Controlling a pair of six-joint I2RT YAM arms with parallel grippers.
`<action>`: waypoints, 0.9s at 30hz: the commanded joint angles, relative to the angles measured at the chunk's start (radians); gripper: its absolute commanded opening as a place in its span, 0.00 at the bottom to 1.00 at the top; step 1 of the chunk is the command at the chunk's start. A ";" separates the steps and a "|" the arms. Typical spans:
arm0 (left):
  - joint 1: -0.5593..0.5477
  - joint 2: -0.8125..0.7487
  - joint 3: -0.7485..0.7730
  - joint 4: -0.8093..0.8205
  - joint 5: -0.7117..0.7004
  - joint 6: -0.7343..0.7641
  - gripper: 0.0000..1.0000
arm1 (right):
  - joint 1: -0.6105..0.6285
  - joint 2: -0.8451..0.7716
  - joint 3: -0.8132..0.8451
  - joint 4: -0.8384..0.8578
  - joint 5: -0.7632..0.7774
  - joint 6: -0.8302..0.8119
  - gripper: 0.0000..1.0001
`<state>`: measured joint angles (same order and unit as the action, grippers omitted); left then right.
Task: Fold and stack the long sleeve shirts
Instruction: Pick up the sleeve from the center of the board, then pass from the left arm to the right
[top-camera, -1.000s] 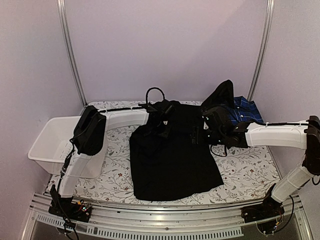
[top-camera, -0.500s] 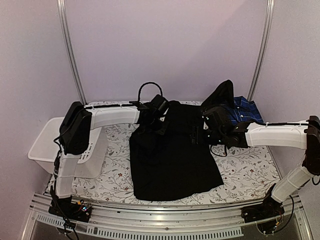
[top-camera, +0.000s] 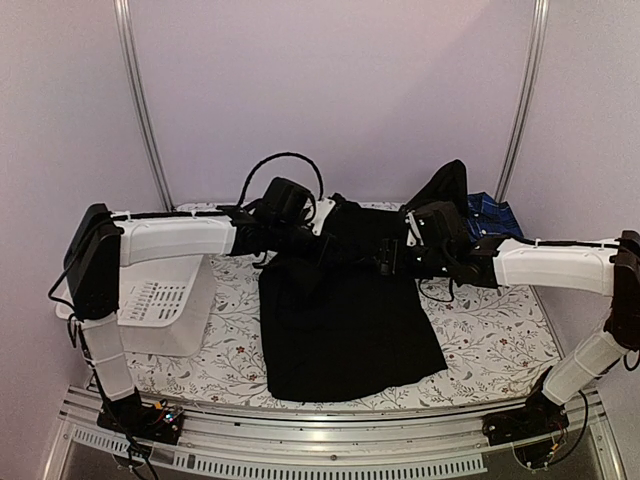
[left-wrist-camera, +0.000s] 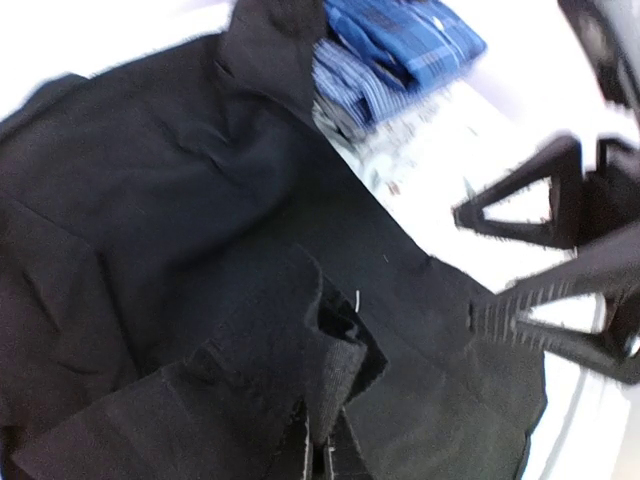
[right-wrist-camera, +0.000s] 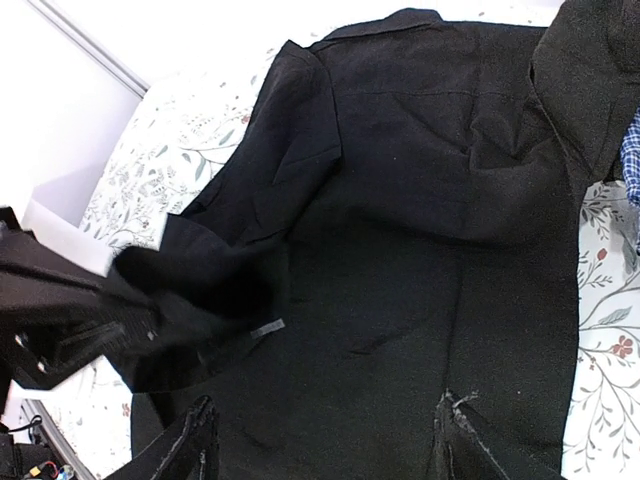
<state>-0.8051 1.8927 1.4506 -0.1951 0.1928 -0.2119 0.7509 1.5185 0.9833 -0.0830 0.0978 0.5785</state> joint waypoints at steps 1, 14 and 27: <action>-0.011 -0.034 -0.057 0.097 0.165 0.022 0.00 | -0.013 -0.032 0.000 0.057 -0.053 0.019 0.75; -0.033 -0.069 -0.140 0.230 0.180 0.055 0.00 | -0.061 -0.049 -0.030 0.163 -0.249 0.216 0.99; -0.107 -0.075 -0.181 0.321 -0.017 0.122 0.00 | -0.085 0.029 -0.066 0.211 -0.348 0.390 0.92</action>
<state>-0.8909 1.8450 1.2797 0.0647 0.2424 -0.1261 0.6689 1.5253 0.9428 0.0784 -0.2012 0.9077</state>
